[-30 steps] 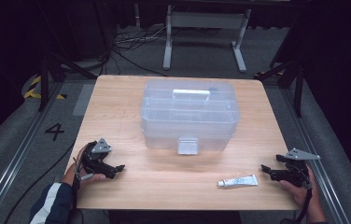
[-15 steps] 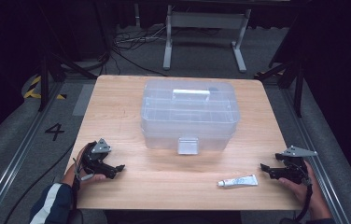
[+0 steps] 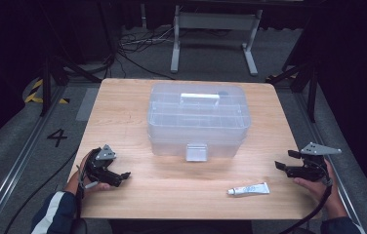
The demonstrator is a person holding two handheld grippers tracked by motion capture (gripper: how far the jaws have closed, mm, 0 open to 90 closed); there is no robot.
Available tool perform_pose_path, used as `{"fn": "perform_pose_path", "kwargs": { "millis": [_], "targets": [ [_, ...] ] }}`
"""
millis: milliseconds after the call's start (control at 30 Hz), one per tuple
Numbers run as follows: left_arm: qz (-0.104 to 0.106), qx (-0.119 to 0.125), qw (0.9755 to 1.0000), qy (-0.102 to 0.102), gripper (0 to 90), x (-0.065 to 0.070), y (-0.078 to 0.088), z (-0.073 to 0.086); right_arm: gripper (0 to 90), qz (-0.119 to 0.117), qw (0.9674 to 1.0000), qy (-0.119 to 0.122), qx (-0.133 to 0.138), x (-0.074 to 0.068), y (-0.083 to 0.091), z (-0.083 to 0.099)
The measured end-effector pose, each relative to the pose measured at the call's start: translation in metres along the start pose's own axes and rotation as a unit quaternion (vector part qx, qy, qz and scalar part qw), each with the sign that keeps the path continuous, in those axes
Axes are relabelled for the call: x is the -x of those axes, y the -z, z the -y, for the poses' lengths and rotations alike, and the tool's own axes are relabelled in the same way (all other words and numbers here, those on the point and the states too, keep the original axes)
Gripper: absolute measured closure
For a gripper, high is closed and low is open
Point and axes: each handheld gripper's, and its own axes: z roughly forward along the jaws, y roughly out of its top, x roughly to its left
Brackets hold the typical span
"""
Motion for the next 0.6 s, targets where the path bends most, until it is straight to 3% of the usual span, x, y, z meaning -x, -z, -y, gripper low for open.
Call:
{"fn": "perform_pose_path", "kwargs": {
  "millis": [267,600],
  "targets": [
    [0.000,0.000,1.0000,0.000,0.5,0.000,0.000,0.000,24.6,-0.011,0.9994,0.023,0.024,-0.001,0.009,-0.031],
    [0.000,0.000,1.0000,0.000,0.5,0.000,0.000,0.000,28.6,-0.025,0.9965,0.068,0.042,-0.013,0.008,-0.075]
  ]
}}
